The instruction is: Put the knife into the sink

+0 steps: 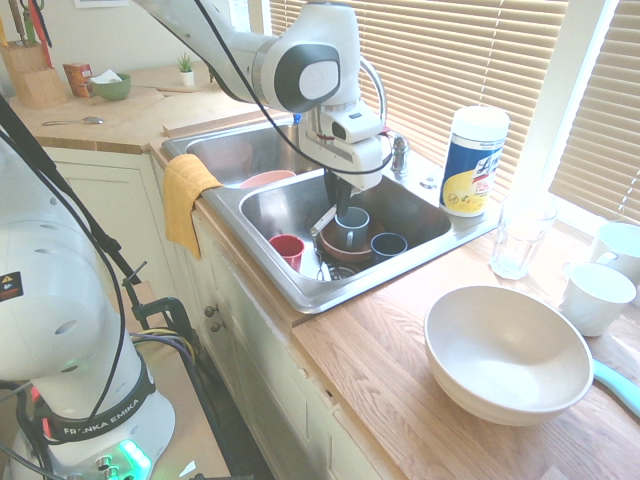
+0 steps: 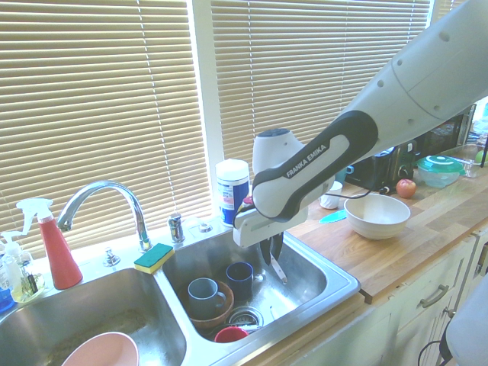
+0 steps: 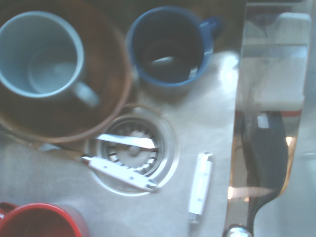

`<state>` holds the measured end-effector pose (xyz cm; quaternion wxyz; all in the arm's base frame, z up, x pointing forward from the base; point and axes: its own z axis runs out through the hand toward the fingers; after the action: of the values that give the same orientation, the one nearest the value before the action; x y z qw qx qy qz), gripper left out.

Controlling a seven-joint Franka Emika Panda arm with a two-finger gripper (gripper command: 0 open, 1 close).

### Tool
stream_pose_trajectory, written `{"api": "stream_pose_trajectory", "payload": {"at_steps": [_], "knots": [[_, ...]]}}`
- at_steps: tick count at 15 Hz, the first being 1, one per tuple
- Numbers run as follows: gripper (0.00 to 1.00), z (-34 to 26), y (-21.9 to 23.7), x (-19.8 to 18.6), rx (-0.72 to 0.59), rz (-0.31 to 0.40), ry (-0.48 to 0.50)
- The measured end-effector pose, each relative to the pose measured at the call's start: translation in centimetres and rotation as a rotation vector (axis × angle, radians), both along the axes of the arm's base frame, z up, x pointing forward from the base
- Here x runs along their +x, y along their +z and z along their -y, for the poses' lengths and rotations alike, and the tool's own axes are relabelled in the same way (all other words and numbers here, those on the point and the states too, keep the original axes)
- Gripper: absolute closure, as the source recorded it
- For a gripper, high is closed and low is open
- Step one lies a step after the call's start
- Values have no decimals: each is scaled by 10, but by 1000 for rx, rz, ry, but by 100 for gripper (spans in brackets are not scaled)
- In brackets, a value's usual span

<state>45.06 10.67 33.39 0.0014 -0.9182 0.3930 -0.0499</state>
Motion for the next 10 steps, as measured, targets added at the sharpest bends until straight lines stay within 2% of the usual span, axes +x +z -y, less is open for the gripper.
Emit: {"api": "stream_pose_trajectory", "payload": {"at_steps": [10], "knots": [[100,-24,-129,61,-3,-94,-8]]}}
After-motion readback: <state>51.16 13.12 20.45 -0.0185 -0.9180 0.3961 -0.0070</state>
